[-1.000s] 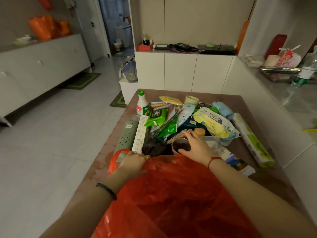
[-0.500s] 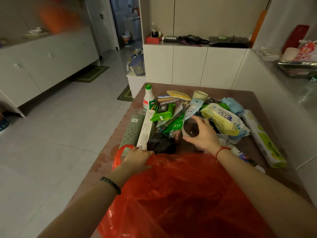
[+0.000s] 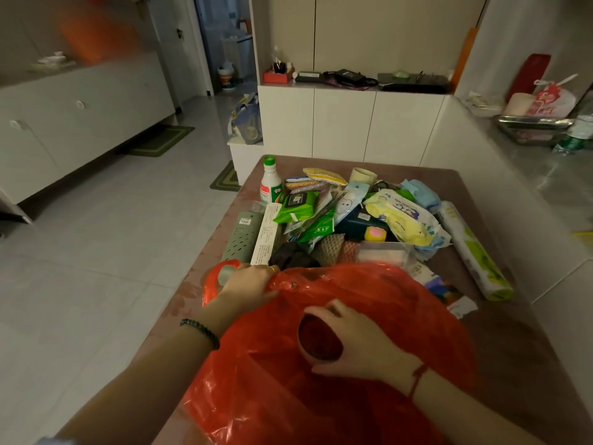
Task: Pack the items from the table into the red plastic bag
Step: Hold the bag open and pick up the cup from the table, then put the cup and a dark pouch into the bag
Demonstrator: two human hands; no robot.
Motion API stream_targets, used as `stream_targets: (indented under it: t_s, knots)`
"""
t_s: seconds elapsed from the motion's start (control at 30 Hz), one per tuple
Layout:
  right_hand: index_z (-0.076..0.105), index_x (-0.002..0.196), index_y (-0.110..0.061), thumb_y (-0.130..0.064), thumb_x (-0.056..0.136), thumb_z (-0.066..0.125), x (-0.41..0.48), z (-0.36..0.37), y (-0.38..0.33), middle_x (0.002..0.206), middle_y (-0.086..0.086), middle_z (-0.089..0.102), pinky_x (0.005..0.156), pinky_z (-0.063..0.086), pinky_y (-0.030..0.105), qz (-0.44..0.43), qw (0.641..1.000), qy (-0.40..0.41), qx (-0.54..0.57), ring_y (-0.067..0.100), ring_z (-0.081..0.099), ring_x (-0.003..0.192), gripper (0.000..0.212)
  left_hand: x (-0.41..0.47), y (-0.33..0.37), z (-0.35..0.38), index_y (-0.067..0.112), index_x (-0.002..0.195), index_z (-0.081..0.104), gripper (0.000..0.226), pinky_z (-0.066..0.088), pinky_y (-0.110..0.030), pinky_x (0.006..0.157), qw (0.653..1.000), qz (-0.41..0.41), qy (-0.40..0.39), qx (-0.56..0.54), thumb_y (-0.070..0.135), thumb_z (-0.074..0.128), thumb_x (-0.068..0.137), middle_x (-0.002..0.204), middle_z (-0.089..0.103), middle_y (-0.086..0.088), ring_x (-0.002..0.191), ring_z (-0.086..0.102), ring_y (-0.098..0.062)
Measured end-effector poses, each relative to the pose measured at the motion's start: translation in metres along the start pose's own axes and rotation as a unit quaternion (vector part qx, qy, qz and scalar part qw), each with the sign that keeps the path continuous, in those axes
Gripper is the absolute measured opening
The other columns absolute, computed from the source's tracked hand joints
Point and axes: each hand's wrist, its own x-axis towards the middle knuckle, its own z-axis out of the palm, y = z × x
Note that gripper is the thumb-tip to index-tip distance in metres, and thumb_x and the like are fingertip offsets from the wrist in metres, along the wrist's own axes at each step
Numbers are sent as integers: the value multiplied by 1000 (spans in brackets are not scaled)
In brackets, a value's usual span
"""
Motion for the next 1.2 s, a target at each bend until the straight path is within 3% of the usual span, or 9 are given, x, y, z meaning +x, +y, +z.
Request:
stream_targets:
  t_s: [0.23, 0.3, 0.43, 0.5, 0.67, 0.8, 0.9, 1.0, 1.2]
  knots:
    - [11, 143, -35, -61, 70, 61, 7, 28, 1, 141, 2, 26, 104, 34, 38, 30, 997, -53, -47, 23, 36, 125, 92, -6, 1, -2, 17, 123, 48, 36, 34, -34, 91, 1000, 9, -5, 22, 37, 43, 93, 123, 57, -5, 116, 50, -24]
    - [17, 142, -35, -66, 70, 56, 9, 13, -3, 143, -2, 28, 107, 32, 36, 12, 999, -51, -11, 19, 35, 128, 88, -7, 0, -2, 17, 123, 49, 36, 34, -34, 93, 1000, 13, -3, 21, 37, 43, 93, 123, 57, -6, 117, 49, -24]
    - [56, 117, -25, -37, 83, 61, 38, -36, -2, 111, -4, 61, 88, 51, 32, 13, 975, 172, 140, 7, 57, 95, 36, -4, -1, 0, 19, 126, 47, 38, 28, -32, 81, 1000, 16, -4, 22, 38, 43, 93, 125, 56, -5, 118, 48, -25]
    - [60, 112, -17, -25, 84, 63, 69, -54, 6, 104, 3, 64, 84, 52, 35, 41, 960, 231, 153, 13, 60, 88, 30, -3, -2, 1, 20, 128, 46, 40, 28, -32, 83, 1000, 16, -7, 21, 38, 43, 92, 127, 55, -4, 119, 47, -26]
    - [35, 136, -13, -32, 83, 64, 151, -48, 18, 134, 14, 47, 99, 40, 36, 110, 986, 91, 81, 29, 45, 123, 63, 1, -7, 1, 19, 126, 47, 39, 25, -31, 81, 1000, 16, -8, -1, 36, 45, 91, 123, 56, -5, 118, 48, -25]
    - [27, 140, -17, -38, 75, 71, 192, -13, 26, 136, 19, 42, 102, 41, 39, 159, 984, 11, 81, 36, 45, 124, 80, 3, -13, 4, 20, 128, 46, 41, 24, -30, 83, 1000, 14, -17, -10, 38, 45, 92, 123, 55, -5, 118, 48, -24]
    - [15, 143, -30, -39, 71, 74, 209, 15, 37, 142, 21, 35, 99, 45, 44, 217, 972, -15, 87, 38, 48, 121, 94, 4, -17, 5, 20, 133, 42, 44, 22, -31, 95, 999, 15, -36, -6, 36, 45, 92, 129, 52, -4, 123, 44, -23]
    - [8, 143, -35, -33, 73, 74, 213, 29, 41, 136, 19, 42, 95, 48, 45, 239, 968, -2, 78, 38, 49, 118, 97, 5, -20, 8, 19, 134, 41, 45, 21, -32, 100, 999, 22, -40, -3, 34, 46, 92, 130, 51, -5, 124, 44, -23]
    - [33, 137, -22, -20, 72, 74, 192, -12, 31, 130, 13, 53, 99, 45, 40, 124, 974, 124, 143, 31, 49, 120, 76, 9, -23, 12, 18, 134, 42, 45, 25, -33, 100, 999, 22, -25, 4, 35, 45, 92, 128, 53, -5, 123, 46, -25]
